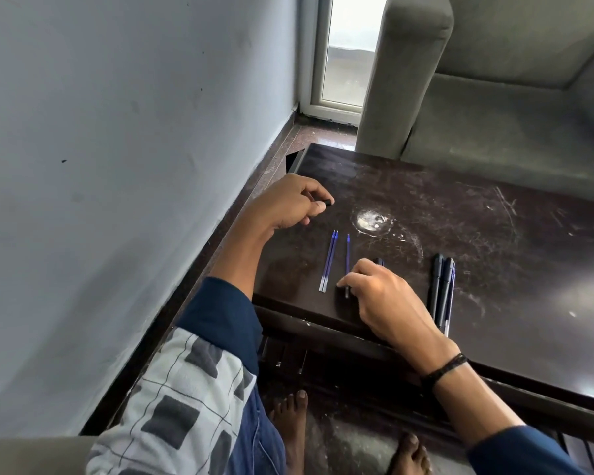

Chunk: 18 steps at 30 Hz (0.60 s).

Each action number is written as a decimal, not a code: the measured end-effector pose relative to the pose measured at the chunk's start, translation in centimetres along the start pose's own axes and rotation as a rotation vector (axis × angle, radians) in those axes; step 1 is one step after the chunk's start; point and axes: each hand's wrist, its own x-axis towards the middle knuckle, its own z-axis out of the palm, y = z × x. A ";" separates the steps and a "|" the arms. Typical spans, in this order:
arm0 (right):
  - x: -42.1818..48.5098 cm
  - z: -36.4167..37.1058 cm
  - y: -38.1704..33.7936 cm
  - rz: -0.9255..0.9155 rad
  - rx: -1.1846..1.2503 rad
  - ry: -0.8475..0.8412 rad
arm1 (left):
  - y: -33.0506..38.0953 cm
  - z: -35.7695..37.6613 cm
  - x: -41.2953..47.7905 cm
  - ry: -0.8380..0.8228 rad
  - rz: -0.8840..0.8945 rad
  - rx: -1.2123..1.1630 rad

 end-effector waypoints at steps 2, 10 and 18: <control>0.2 0.0 0.2 -0.008 -0.010 0.005 | 0.0 0.0 0.1 -0.003 -0.001 0.002; 0.3 -0.1 0.4 -0.174 -0.016 0.026 | -0.2 0.1 0.4 -0.021 -0.003 0.049; 1.0 -3.5 1.0 -0.072 0.248 0.442 | 0.8 0.0 -0.7 -0.263 0.102 -0.092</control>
